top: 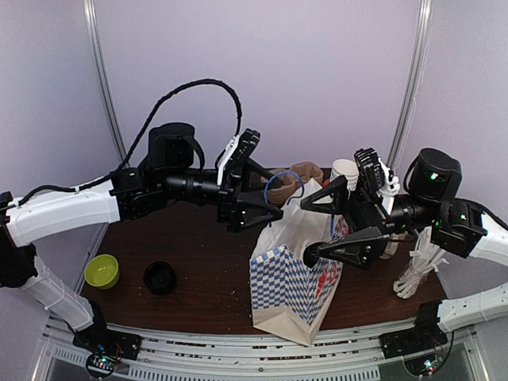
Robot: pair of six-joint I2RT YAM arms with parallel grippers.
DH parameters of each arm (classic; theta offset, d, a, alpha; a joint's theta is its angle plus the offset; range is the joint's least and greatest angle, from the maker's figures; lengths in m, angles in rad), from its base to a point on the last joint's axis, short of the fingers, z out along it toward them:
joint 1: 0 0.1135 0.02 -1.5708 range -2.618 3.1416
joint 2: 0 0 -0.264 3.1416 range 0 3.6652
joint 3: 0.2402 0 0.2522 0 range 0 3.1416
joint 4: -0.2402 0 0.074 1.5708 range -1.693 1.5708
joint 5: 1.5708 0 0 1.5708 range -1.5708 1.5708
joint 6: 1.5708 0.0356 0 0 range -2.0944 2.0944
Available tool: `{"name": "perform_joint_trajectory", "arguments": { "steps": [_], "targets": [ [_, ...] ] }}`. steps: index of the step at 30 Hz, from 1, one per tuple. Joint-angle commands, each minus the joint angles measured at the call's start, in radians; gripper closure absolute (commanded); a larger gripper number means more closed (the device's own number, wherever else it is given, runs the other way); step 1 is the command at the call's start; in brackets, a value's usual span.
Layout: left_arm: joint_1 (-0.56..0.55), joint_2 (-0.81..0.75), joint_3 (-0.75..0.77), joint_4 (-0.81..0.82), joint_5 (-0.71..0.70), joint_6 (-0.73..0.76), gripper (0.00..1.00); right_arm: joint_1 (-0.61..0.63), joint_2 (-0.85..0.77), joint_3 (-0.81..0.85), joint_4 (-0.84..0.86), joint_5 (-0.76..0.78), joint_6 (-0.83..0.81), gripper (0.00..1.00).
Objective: Pack the takeout coffee
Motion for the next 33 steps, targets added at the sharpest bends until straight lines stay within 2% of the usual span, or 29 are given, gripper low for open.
{"name": "perform_joint_trajectory", "arguments": {
  "steps": [1,4,9,11,17,25,33],
  "targets": [
    [-0.009,-0.119,0.014,0.058,-0.102,-0.039,0.06,-0.005,-0.032,-0.036,0.061,-0.008,0.016,0.0],
    [-0.047,-0.168,-0.036,0.109,-0.138,-0.123,0.07,-0.005,-0.046,-0.053,0.072,-0.006,0.016,0.0],
    [-0.149,-0.126,-0.11,0.263,-0.217,-0.223,0.17,-0.006,-0.072,-0.094,0.103,-0.005,0.018,0.0],
    [-0.172,-0.08,-0.096,0.278,-0.221,-0.237,0.23,-0.006,-0.085,-0.105,0.111,-0.006,0.022,0.0],
    [-0.204,0.046,0.01,0.226,-0.255,-0.188,0.32,-0.006,-0.112,-0.117,0.117,-0.017,0.036,0.0],
    [-0.204,0.162,0.119,0.181,-0.286,-0.109,0.27,-0.006,-0.123,-0.104,0.089,-0.031,0.029,0.0],
    [-0.203,0.276,0.19,0.186,-0.21,-0.061,0.27,-0.006,-0.102,-0.098,0.086,-0.042,0.022,0.0]
  ]
}}
